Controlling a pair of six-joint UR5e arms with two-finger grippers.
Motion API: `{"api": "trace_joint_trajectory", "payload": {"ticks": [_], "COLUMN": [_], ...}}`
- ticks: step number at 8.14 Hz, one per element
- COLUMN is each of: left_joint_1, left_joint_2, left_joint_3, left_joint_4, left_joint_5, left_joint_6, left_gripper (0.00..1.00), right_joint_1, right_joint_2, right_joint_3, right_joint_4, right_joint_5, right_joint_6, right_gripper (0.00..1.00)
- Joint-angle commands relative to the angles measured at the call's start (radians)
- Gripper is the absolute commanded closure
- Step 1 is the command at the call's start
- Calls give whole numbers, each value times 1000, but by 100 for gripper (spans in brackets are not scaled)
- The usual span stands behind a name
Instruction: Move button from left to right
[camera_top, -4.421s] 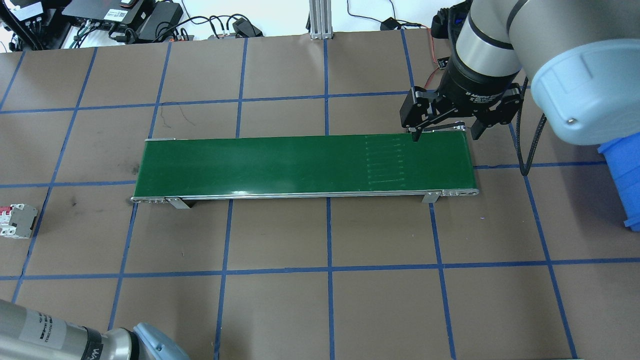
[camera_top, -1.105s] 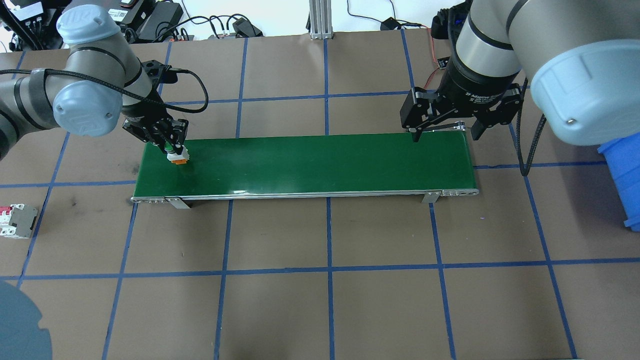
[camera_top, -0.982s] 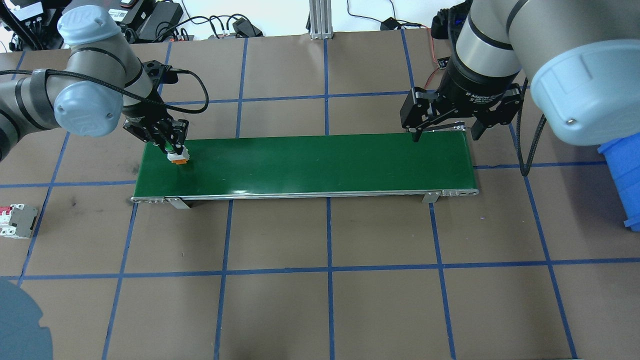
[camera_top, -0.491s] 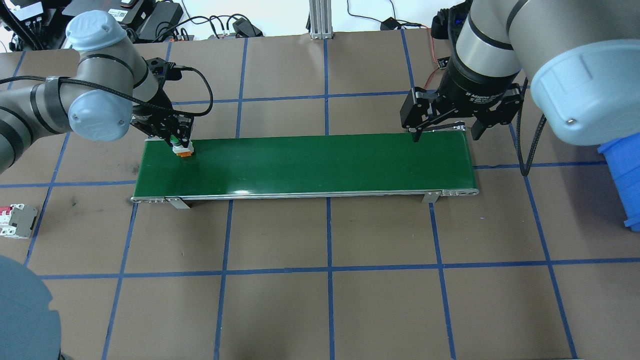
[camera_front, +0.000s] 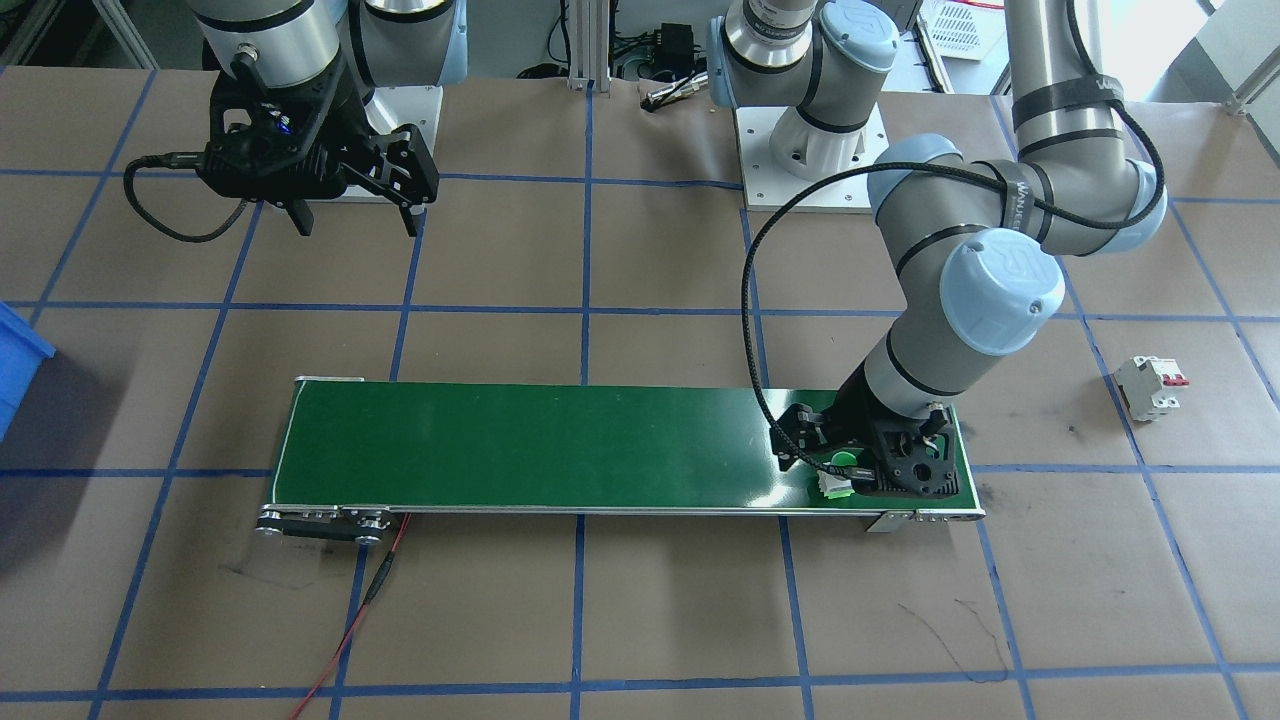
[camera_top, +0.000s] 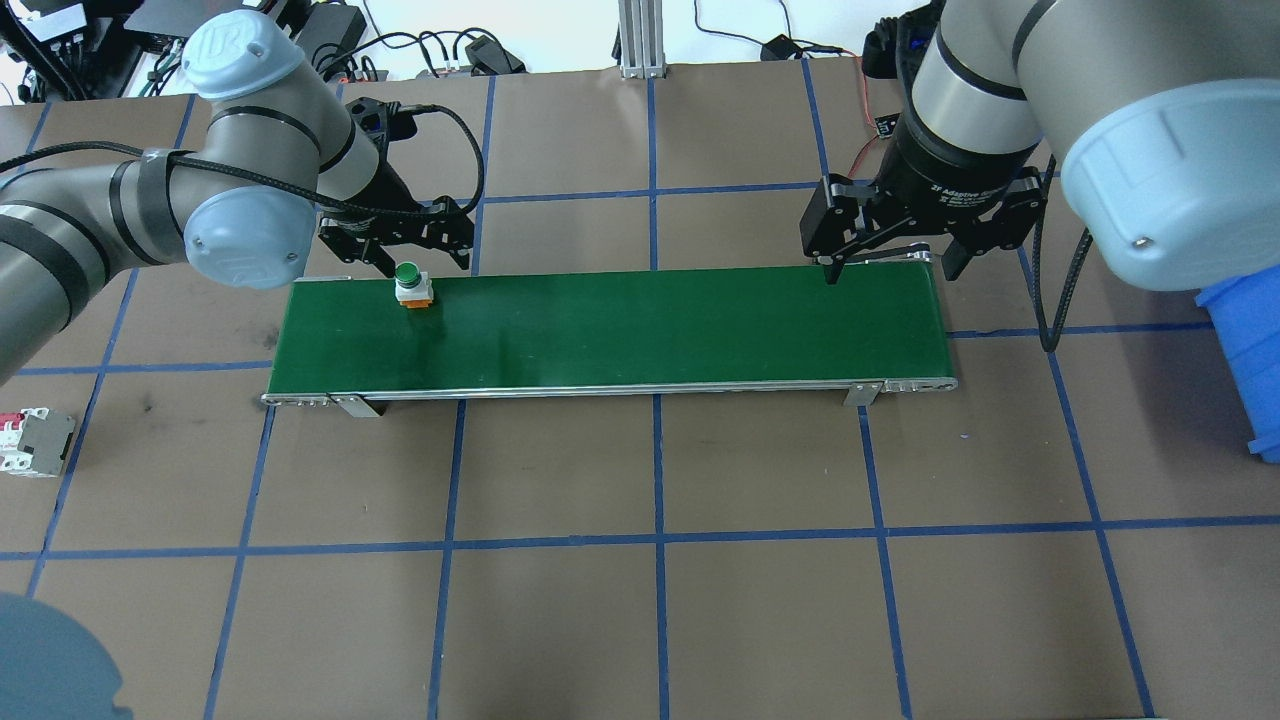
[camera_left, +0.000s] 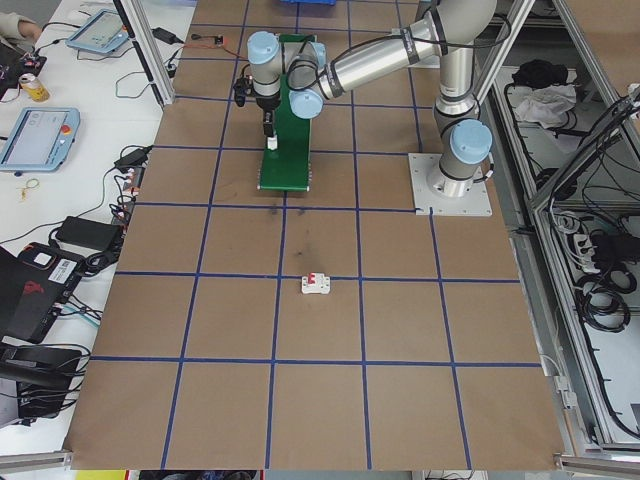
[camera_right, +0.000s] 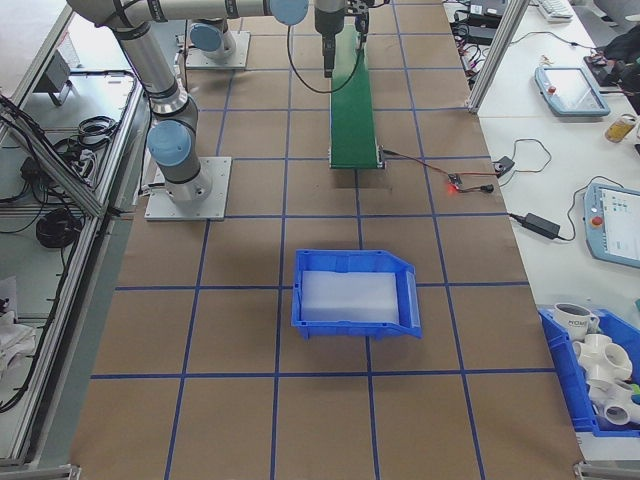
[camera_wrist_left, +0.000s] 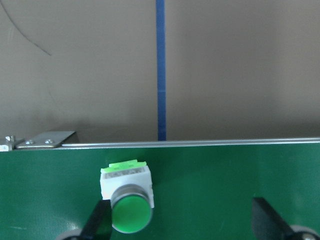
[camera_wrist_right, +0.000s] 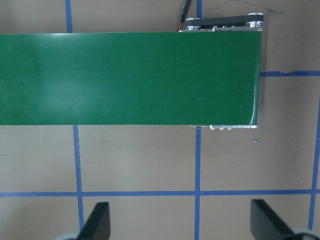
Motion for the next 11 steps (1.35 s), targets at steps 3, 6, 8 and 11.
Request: {"api": "trace_joint_trajectory", "payload": {"ticks": [3, 6, 8, 11], "left_joint_1": [-36, -36, -36, -35], "left_joint_2": [72, 194, 323, 372], "left_joint_3": [4, 7, 28, 45], "left_joint_4": [-20, -208, -366, -448], "left_joint_5": [-7, 55, 62, 194], "left_joint_6": [-62, -76, -79, -79], "left_gripper": [0, 0, 0, 0], "right_joint_1": [0, -3, -15, -103], "right_joint_2": [0, 17, 58, 123], "right_joint_3": [0, 0, -2, -2], "right_joint_4": [0, -11, -82, -147], "right_joint_5": [0, 0, -12, 0], "right_joint_6": [0, -47, -67, -69], "right_gripper": [0, 0, 0, 0]}}
